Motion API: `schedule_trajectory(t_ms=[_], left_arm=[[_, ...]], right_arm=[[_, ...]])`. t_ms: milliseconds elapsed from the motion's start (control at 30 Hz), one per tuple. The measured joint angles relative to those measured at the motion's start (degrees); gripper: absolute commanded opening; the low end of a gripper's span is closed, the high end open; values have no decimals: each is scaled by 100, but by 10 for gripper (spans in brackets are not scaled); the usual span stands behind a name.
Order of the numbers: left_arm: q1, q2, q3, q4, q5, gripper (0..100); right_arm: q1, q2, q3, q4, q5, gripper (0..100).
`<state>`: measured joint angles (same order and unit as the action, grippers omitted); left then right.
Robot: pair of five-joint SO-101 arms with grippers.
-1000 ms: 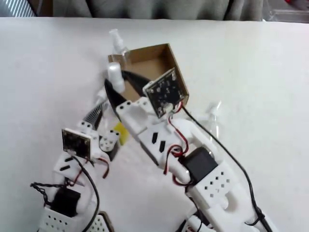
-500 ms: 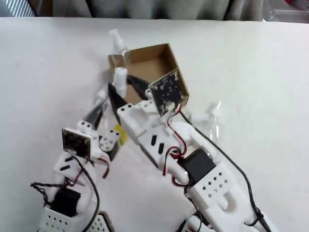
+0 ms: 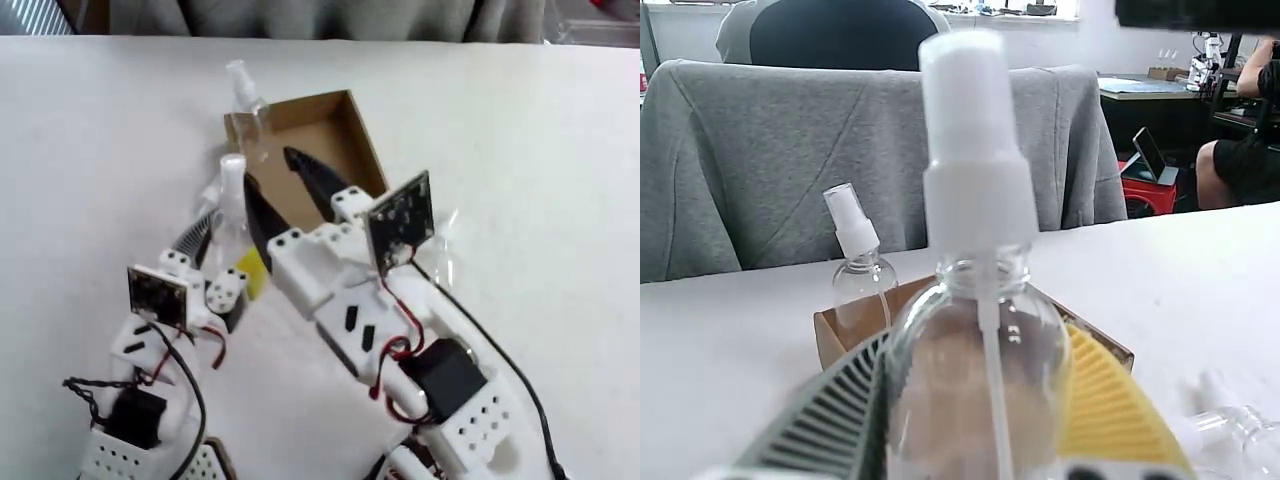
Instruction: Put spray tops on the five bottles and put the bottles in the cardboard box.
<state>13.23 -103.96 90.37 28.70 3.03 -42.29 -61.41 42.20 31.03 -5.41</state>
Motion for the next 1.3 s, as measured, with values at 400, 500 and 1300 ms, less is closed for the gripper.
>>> schedule_trajectory(t_ms=[400, 500, 1300], left_arm=[[0, 0, 0, 0, 0, 21], [0, 0, 0, 0, 0, 21], [-35, 0, 0, 0, 0, 21]], right_arm=[[1415, 387, -18, -18, -703, 16], [1934, 826, -18, -18, -695, 16], [3262, 6936, -4484, 2716, 905, 155]])
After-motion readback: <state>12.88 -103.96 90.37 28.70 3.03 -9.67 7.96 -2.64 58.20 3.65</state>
